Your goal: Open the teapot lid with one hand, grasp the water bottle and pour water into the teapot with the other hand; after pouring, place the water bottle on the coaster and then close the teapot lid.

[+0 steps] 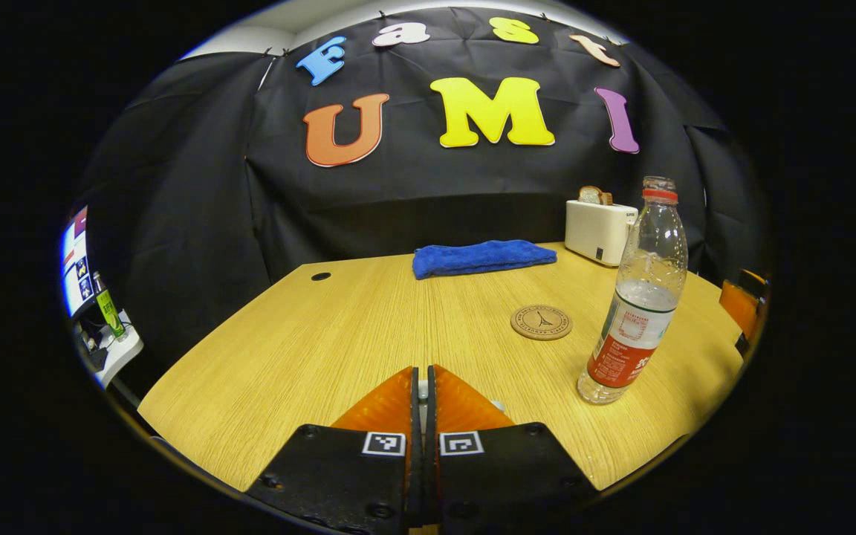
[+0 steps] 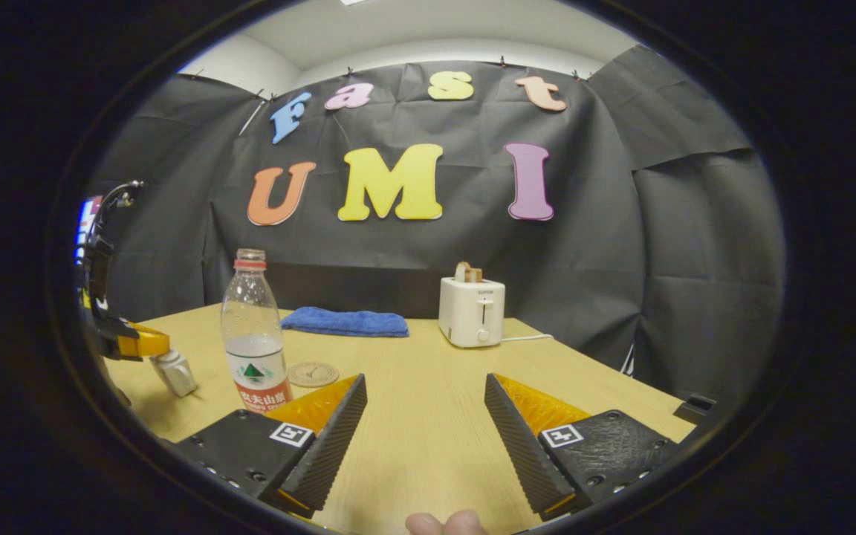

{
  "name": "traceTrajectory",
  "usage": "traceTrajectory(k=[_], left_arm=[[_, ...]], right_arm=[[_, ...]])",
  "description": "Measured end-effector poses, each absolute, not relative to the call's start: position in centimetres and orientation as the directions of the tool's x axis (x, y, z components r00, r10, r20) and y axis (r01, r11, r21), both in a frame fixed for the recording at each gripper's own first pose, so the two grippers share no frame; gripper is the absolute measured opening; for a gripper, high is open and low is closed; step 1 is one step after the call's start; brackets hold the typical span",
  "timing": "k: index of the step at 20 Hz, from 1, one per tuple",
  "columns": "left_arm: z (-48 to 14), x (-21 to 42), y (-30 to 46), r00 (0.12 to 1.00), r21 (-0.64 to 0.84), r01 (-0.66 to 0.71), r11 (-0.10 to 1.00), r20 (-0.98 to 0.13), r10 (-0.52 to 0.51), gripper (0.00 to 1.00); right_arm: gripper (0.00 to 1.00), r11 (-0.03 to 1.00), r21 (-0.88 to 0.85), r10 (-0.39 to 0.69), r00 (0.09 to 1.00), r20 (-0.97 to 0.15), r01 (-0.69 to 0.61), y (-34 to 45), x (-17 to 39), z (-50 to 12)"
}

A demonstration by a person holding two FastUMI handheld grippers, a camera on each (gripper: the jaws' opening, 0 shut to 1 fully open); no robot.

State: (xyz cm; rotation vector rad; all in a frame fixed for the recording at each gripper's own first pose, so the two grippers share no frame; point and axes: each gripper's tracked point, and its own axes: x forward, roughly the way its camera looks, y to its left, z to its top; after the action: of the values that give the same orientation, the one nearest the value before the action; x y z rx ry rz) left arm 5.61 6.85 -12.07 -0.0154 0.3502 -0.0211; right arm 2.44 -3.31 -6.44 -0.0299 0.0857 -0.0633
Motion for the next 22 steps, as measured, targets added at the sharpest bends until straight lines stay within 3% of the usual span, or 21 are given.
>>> traceTrajectory(k=[4,13,22], left_arm=[[-11.0,5.7,7.1,0.95,-0.036,0.018,0.999,-0.312,-0.028,0.02],[-7.2,3.3,7.6,0.975,-0.081,0.012,0.997,-0.222,-0.029,0.03],[-5.5,1.9,10.7,0.985,-0.137,-0.053,0.989,-0.173,0.028,0.03]], right_arm=[[0.95,1.0,-0.016,-0.015,0.997,-0.075,0.013,-2.2,2.5,-6.3],[0.95,0.957,0.063,0.291,0.945,-0.151,-0.285,6.9,2.0,-8.0],[0.95,0.93,0.077,0.368,0.913,-0.176,-0.36,12.7,6.0,-7.9]])
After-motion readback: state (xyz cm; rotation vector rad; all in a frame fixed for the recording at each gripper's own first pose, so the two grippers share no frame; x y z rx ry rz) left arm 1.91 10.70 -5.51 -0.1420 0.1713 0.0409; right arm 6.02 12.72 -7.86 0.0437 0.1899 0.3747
